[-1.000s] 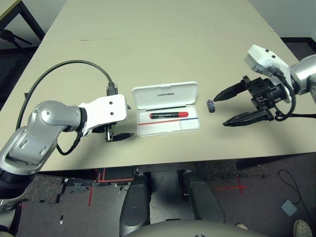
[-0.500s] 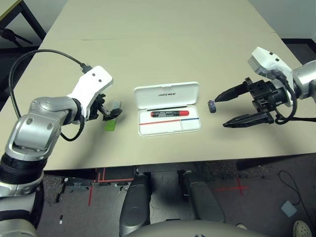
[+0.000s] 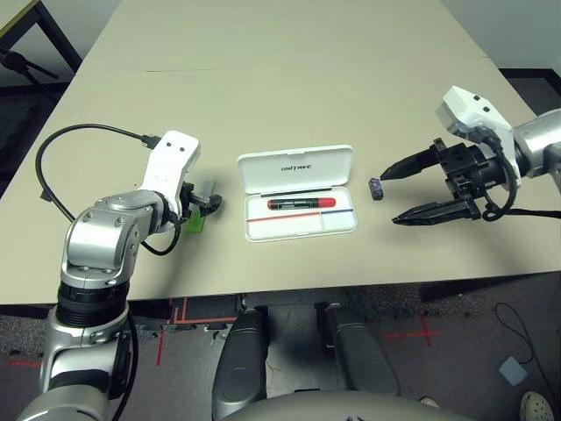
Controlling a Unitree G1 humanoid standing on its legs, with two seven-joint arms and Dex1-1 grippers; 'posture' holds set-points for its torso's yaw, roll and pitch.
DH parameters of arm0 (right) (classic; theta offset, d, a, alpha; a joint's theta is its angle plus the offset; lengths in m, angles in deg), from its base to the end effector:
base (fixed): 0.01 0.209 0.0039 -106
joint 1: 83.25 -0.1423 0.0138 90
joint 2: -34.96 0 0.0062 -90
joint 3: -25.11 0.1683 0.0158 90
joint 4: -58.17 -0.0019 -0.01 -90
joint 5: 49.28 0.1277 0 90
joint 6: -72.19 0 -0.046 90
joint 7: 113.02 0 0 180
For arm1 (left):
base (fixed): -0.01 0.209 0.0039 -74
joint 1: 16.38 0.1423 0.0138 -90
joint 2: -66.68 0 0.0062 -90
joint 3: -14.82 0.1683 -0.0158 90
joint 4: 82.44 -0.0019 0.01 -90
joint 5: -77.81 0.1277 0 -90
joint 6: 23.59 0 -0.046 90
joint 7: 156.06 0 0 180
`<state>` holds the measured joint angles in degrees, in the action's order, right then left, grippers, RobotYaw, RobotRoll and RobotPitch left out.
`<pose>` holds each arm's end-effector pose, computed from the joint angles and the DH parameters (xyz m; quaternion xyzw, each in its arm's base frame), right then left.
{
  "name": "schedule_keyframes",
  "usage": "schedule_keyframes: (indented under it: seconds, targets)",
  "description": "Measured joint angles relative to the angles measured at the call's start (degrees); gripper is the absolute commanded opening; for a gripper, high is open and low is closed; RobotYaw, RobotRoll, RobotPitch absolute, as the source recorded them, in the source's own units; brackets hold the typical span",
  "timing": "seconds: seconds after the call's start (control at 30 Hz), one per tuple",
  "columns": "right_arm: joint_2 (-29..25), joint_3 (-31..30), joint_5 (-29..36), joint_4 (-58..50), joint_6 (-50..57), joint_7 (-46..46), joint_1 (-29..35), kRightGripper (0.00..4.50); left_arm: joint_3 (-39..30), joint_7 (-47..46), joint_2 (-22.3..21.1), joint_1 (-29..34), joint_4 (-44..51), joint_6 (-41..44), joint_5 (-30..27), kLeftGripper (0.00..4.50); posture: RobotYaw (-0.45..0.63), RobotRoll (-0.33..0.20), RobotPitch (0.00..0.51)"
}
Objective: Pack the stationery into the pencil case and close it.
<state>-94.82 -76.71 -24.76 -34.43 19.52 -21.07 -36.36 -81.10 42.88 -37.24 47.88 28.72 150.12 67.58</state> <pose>0.2624 -0.2328 0.2560 -0.2253 0.1968 0.6589 0.6902 0.2240 0.2166 0.1777 0.0952 0.3206 -0.0730 0.9396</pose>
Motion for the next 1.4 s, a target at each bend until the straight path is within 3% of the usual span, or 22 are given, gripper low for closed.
schedule_keyframes:
  seconds: [0.2,0.23,0.3,0.53,0.57,0.73,0.9,1.07,1.4]
  targets:
    - [0.3,0.0,-0.1,-0.1,-0.4,0.4,0.7,4.47,-2.5,-2.1,2.5,0.6,1.4,3.1,-0.1,4.50,0.05,0.000,0.218]
    - [0.3,0.0,-0.1,-0.2,-0.4,0.6,0.9,4.49,-2.6,-2.1,2.5,0.7,1.5,3.2,-0.2,4.32,0.04,0.000,0.219]
    - [0.4,0.0,-0.1,-0.2,-0.4,0.9,1.0,4.50,-2.6,-2.2,2.5,0.8,1.6,3.2,-0.6,3.91,0.04,0.000,0.219]
    - [0.5,0.0,-0.2,-0.3,-0.4,1.4,1.0,4.50,-2.1,-1.8,2.0,0.8,1.6,3.5,-2.3,1.29,0.04,0.000,0.220]
    - [0.6,0.0,-0.2,-0.3,-0.4,1.5,1.0,4.50,-2.0,-1.8,1.8,0.7,1.6,3.5,-2.4,1.08,0.04,0.000,0.220]
    - [1.1,0.0,-0.5,-0.3,-0.8,1.9,1.0,4.50,0.7,0.6,-4.5,0.8,1.7,3.2,-4.2,1.09,0.04,0.000,0.216]
    - [1.8,0.0,-0.8,-0.2,-1.4,2.1,1.0,4.50,4.8,7.2,-15.9,3.9,3.9,-1.2,-7.1,1.09,0.04,0.000,0.210]
    - [1.8,-0.1,-1.1,-0.2,-1.6,1.7,1.0,4.50,6.4,19.1,-27.6,6.8,7.3,-11.8,-10.8,1.09,0.05,0.000,0.205]
    - [2.2,-0.7,-2.2,1.2,-2.0,1.5,0.6,4.50,8.5,31.8,-31.0,3.1,14.0,-21.0,-17.9,1.09,0.04,0.000,0.206]
